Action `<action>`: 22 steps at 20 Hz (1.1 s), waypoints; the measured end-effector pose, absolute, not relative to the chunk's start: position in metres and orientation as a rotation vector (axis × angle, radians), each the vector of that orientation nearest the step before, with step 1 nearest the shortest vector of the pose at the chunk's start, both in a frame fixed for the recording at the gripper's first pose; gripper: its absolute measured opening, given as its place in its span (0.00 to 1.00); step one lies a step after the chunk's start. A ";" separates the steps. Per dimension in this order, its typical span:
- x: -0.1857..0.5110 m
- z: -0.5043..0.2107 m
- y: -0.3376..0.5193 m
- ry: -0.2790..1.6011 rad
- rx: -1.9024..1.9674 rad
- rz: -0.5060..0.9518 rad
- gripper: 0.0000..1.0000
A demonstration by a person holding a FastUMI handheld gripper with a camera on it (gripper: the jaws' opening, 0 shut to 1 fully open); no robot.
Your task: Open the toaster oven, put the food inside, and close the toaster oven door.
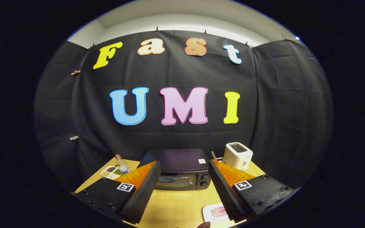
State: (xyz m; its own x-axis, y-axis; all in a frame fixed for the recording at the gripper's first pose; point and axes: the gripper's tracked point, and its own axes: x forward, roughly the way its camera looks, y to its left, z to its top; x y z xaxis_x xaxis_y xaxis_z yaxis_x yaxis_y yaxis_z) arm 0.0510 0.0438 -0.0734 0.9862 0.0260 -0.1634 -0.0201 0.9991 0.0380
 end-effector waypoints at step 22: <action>0.210 -0.270 0.115 0.557 0.005 0.000 0.99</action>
